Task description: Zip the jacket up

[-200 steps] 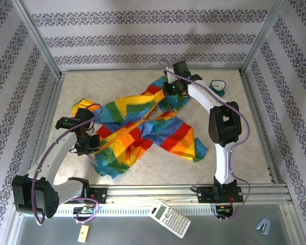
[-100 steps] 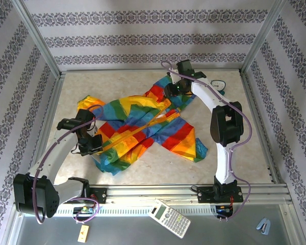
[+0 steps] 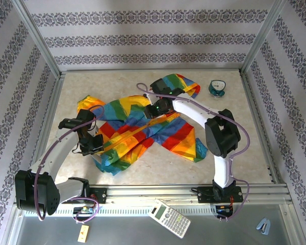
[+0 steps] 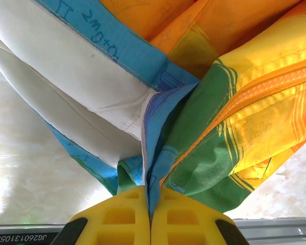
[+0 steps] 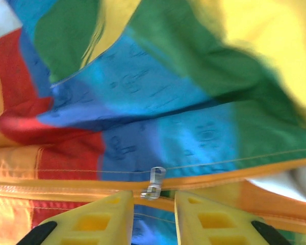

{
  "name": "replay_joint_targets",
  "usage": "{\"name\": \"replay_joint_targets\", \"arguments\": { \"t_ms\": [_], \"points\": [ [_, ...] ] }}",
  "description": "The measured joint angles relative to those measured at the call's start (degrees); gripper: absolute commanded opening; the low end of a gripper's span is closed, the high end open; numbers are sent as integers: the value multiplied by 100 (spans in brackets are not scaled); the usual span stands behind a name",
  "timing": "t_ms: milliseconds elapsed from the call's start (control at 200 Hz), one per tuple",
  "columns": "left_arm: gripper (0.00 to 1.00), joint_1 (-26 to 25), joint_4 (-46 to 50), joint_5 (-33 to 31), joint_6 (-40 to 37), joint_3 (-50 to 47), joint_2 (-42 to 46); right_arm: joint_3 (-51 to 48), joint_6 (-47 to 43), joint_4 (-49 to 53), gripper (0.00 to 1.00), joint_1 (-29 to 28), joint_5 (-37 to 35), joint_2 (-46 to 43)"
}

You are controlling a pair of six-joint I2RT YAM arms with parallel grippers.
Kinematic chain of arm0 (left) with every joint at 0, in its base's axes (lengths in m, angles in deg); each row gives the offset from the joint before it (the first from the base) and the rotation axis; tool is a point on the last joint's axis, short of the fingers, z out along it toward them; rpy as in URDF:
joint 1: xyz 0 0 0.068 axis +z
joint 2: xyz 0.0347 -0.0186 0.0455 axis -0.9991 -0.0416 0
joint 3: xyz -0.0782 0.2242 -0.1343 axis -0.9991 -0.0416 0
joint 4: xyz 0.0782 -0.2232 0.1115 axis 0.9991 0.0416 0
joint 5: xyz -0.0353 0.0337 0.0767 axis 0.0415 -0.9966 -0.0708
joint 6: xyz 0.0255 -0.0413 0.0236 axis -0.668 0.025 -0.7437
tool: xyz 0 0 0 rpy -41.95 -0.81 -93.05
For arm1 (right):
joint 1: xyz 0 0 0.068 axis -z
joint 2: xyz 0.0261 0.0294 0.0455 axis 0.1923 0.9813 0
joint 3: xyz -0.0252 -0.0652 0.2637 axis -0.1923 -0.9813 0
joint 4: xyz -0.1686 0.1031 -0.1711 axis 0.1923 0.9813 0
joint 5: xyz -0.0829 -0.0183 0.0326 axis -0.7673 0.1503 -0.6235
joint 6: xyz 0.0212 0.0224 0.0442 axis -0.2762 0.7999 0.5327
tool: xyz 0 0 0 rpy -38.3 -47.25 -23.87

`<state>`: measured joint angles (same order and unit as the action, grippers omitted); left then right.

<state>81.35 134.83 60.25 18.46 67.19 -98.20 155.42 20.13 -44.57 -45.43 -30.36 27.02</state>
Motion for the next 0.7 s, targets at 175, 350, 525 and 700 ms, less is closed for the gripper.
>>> {"name": "replay_joint_targets", "arguments": {
  "t_ms": [175, 350, 525, 700],
  "points": [
    [0, 0, -81, 70, 0, -138, 11, 339, 13, 181, 33, -133, 39, 682],
    [0, 0, -116, 103, 0, -162, 17, 710, -11, 476, 39, -221, -205, 1115],
    [0, 0, -146, 105, 0, -162, 22, 1049, -13, 811, 40, -343, -610, 1298],
    [0, 0, -166, 105, -2, -162, 22, 1370, -37, 1187, 41, -520, -1099, 1493]
  ]
}}
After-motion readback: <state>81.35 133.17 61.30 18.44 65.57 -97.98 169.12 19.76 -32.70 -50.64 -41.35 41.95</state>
